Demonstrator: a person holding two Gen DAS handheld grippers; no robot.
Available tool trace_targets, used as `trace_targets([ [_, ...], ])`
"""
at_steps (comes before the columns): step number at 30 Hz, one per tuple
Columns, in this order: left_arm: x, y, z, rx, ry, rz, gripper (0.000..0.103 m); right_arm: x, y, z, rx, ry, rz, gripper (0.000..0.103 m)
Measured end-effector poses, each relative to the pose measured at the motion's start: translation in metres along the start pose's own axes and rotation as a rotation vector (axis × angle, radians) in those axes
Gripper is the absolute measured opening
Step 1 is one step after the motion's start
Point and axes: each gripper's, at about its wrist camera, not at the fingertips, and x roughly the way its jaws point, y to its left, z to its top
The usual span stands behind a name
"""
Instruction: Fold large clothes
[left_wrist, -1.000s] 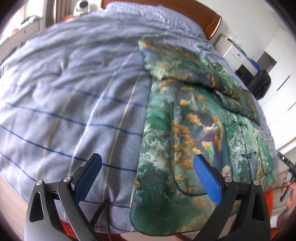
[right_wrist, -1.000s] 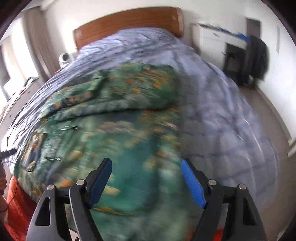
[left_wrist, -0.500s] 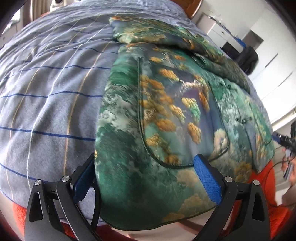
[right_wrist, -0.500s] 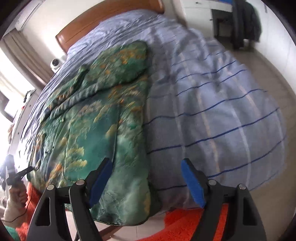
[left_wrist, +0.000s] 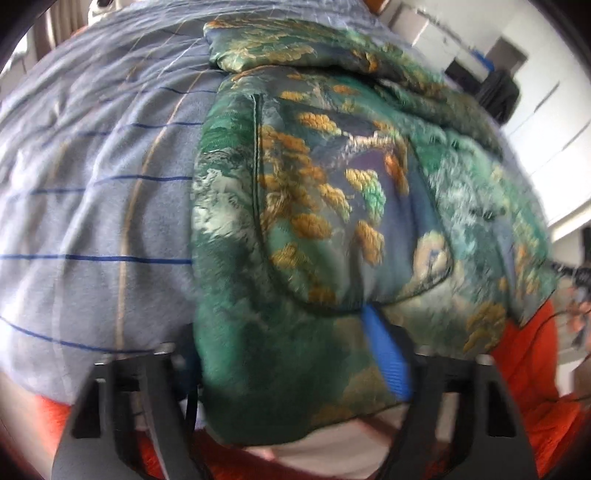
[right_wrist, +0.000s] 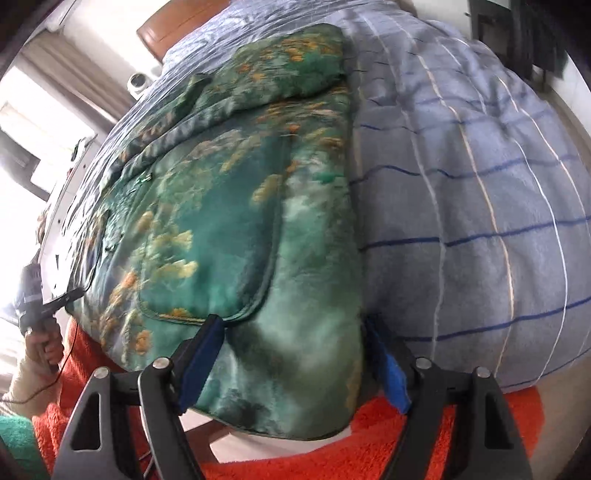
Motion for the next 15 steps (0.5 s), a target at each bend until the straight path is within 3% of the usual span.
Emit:
trace_targets([
  [1, -0.001, -0.005, -0.001, 0.023, 0.012, 0.035, 0.05, -0.002, 0.005, 0.001, -0.016, 0.014, -0.018, 0.048],
  [2, -0.003, -0.01, 0.0, 0.042, 0.021, 0.068, 0.044, -0.005, 0.01, 0.002, -0.024, 0.029, -0.026, 0.04],
  [3, -0.005, -0.013, 0.001, 0.049, 0.03, 0.09, 0.034, -0.008, 0.013, 0.004, -0.026, 0.033, -0.022, 0.023],
  [4, -0.006, -0.014, 0.002, 0.045, 0.036, 0.096, 0.023, -0.012, 0.016, 0.005, -0.029, 0.03, -0.015, 0.018],
  [7, -0.016, -0.012, 0.007, 0.002, 0.031, 0.058, 0.014, -0.025, 0.027, 0.011, -0.043, 0.009, -0.008, 0.015],
  [15, -0.063, 0.001, 0.001, -0.046, -0.083, -0.045, 0.012, -0.075, 0.048, 0.026, -0.045, -0.106, 0.106, 0.015],
])
